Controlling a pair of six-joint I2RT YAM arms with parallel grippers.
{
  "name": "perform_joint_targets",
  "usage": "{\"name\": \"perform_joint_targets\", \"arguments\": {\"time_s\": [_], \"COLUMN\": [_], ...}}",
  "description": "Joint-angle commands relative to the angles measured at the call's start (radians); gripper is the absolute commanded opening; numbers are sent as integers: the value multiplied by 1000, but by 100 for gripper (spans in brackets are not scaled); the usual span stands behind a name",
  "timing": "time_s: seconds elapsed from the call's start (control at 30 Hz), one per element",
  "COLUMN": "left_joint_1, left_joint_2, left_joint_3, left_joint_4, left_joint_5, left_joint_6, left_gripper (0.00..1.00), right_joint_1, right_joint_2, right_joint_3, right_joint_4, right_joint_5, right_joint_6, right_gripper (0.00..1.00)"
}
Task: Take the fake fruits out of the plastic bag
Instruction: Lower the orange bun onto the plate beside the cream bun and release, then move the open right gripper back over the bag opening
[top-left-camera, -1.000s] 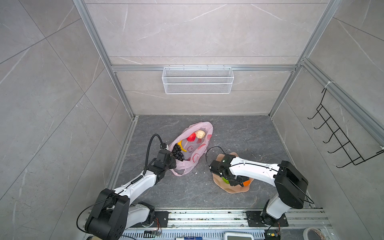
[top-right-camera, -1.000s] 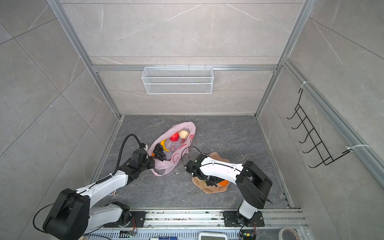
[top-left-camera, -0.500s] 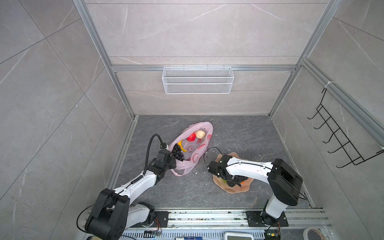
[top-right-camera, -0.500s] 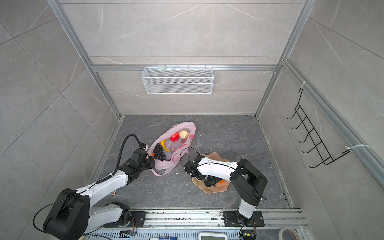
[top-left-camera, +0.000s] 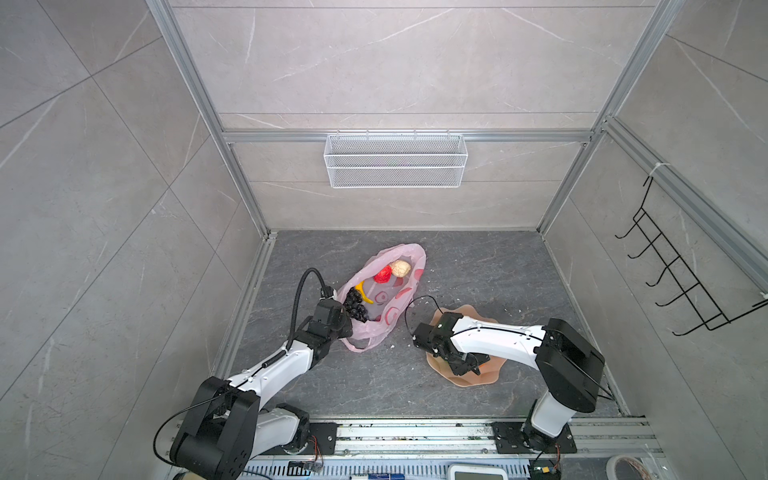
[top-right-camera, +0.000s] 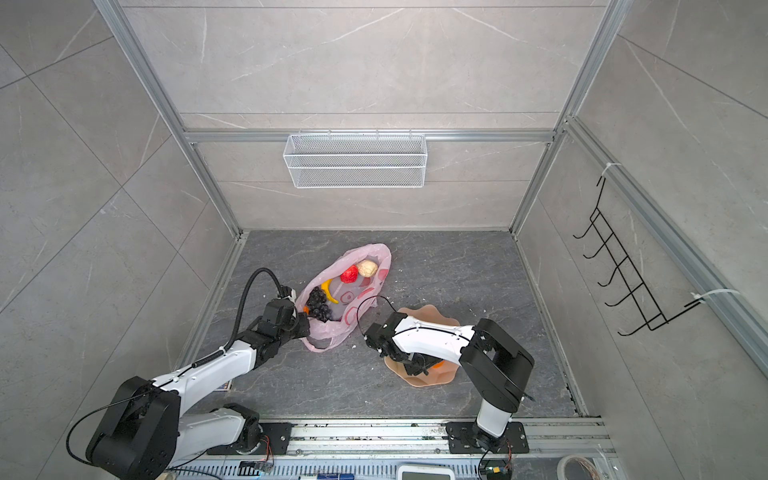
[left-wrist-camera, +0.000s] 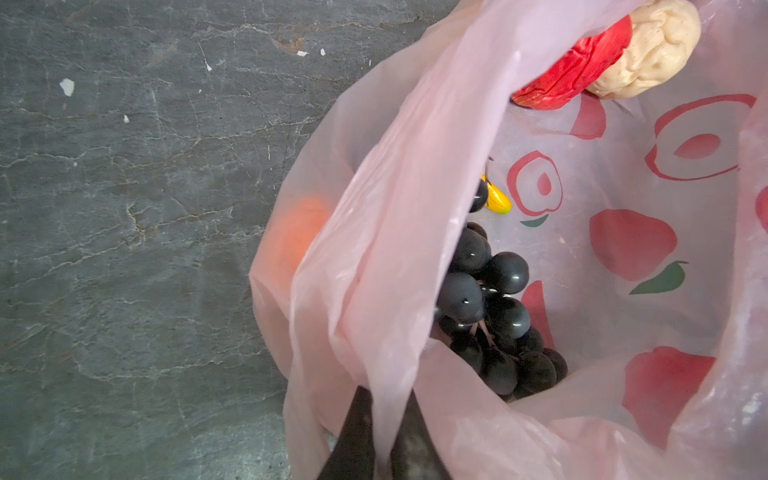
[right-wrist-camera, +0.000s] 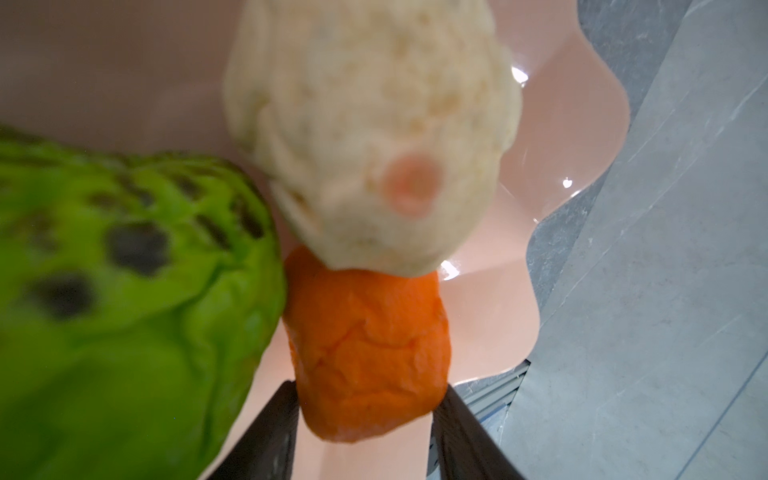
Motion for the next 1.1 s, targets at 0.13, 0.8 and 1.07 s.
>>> {"name": "perform_joint_targets", "arguments": {"time_s": [0.13, 0.8, 1.07], "left_joint_1": [8, 8, 8], "left_joint_2": [9, 14, 9], "left_joint_3": [5, 8, 19], "left_joint_4": [22, 21, 2], "left_joint_5": [-16, -12, 39], "left_joint_6": [28, 29, -15], "left_gripper": [9, 9, 9], "right_joint_1": [80, 109, 95], "right_joint_2": [69, -17, -61], "right_joint_3": [66, 155, 279], "right_joint_4": [-51, -51, -29], "right_joint_5": [55, -10, -4], "right_joint_6": [22, 15, -2], "right_gripper": [54, 61, 62]}}
